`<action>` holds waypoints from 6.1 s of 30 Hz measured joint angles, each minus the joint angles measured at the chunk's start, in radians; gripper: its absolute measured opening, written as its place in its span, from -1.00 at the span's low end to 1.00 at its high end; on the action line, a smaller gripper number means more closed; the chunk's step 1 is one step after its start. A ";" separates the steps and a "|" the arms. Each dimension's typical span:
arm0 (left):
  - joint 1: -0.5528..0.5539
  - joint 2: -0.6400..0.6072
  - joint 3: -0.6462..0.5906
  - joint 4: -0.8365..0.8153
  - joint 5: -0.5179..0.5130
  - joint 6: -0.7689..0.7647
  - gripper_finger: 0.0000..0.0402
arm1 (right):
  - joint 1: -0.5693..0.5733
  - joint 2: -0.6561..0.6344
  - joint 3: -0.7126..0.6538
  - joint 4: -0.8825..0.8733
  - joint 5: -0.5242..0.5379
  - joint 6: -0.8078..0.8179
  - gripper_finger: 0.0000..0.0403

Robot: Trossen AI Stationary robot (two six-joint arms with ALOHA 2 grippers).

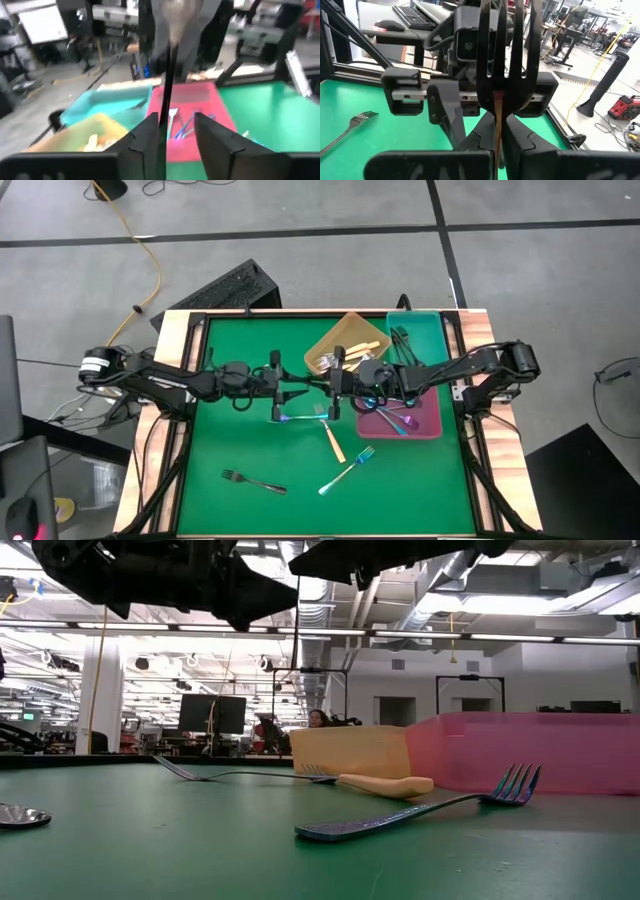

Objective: Sort silverware by color (type)
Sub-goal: Put the black fork into the blue bin, then put the blue fork into the pink bin

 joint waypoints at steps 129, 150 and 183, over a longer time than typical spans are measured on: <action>-0.003 -0.235 0.157 -0.841 -0.263 -0.106 -0.23 | -1.049 -0.085 -0.213 -1.002 -0.137 0.349 -0.26; -0.004 -0.235 0.157 -0.855 -0.013 -0.156 -0.23 | -1.013 -0.561 -0.213 -1.025 -0.445 0.329 -0.13; -0.120 0.272 0.157 -0.663 -0.074 -0.153 -0.23 | -0.310 -0.598 -0.213 -1.024 -0.282 0.433 -0.13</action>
